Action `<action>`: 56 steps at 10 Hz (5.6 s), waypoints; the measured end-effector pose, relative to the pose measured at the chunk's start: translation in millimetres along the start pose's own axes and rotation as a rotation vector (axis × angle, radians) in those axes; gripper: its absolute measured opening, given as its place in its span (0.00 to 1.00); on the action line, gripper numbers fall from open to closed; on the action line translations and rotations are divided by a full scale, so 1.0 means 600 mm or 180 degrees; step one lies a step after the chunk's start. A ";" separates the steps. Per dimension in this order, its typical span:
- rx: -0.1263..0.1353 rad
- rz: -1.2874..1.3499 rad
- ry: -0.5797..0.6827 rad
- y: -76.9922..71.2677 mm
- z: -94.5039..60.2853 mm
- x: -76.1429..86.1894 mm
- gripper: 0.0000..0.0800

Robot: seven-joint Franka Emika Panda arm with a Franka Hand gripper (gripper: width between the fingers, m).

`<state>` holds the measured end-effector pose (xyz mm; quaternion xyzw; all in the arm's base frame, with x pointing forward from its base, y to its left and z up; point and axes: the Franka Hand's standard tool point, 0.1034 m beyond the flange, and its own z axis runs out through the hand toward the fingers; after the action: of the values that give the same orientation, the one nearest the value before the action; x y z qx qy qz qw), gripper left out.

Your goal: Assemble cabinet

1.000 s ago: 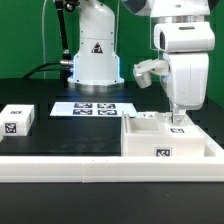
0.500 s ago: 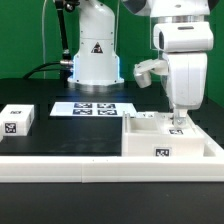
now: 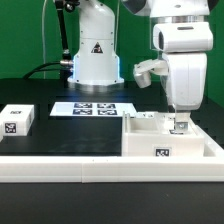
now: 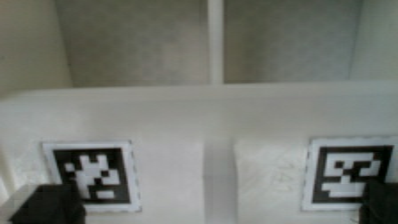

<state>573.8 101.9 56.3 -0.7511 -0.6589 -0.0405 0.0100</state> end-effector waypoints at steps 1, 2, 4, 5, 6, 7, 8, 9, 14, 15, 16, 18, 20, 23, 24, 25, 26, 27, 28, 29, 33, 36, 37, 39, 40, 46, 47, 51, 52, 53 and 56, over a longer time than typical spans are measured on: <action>0.0000 0.0000 0.0000 0.000 0.000 0.000 1.00; -0.0001 -0.0002 -0.0004 -0.003 -0.002 0.000 1.00; 0.0000 0.0002 -0.0045 -0.032 -0.027 -0.005 1.00; 0.0002 0.0037 -0.0064 -0.053 -0.039 -0.005 1.00; 0.0004 0.0065 -0.0081 -0.078 -0.049 -0.005 1.00; -0.0005 0.0105 -0.0090 -0.102 -0.057 -0.003 1.00; -0.0016 0.0190 -0.0102 -0.131 -0.065 -0.001 1.00; -0.0035 0.0231 -0.0093 -0.148 -0.065 0.002 1.00; -0.0007 0.0231 -0.0098 -0.143 -0.058 -0.004 1.00; 0.0040 0.0114 -0.0114 -0.157 -0.050 -0.009 1.00; 0.0103 -0.0040 -0.0136 -0.177 -0.042 -0.012 1.00; 0.0216 -0.0270 -0.0192 -0.211 -0.029 -0.019 1.00; 0.0253 -0.0283 -0.0219 -0.215 -0.026 -0.023 1.00; 0.0264 -0.0278 -0.0216 -0.217 -0.023 -0.023 1.00; 0.0282 -0.0273 -0.0196 -0.222 -0.011 -0.023 1.00; 0.0259 -0.0301 -0.0144 -0.236 0.006 -0.022 1.00; 0.0251 -0.0327 -0.0116 -0.252 0.015 -0.026 1.00; 0.0222 -0.0329 -0.0089 -0.262 0.019 -0.026 1.00; 0.0179 -0.0322 -0.0053 -0.268 0.024 -0.028 1.00; 0.0190 -0.0305 -0.0047 -0.273 0.029 -0.035 1.00; 0.0261 -0.0245 -0.0026 -0.284 0.051 -0.045 1.00; 0.0292 -0.0234 -0.0025 -0.289 0.058 -0.045 1.00; 0.0299 -0.0232 -0.0025 -0.290 0.060 -0.045 1.00; 0.0301 -0.0232 -0.0025 -0.290 0.060 -0.046 0.67; 0.0306 -0.0232 -0.0025 -0.291 0.061 -0.046 0.67; 0.0285 -0.0217 -0.0014 -0.288 0.061 -0.047 0.09; 0.0285 -0.0217 -0.0014 -0.288 0.061 -0.047 0.09; 0.0287 -0.0169 -0.0047 -0.288 0.050 -0.049 0.09; 0.0272 -0.0156 -0.0074 -0.285 0.037 -0.050 0.09; 0.0276 -0.0157 -0.0101 -0.284 0.029 -0.053 0.09; 0.0274 -0.0142 -0.0178 -0.273 0.002 -0.066 0.09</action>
Offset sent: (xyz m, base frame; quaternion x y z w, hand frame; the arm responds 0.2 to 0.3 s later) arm -0.0422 -0.0019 0.0310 0.0039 -0.0103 0.0058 0.9999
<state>406.7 84.2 46.0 -0.7359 -0.6766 0.0087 0.0229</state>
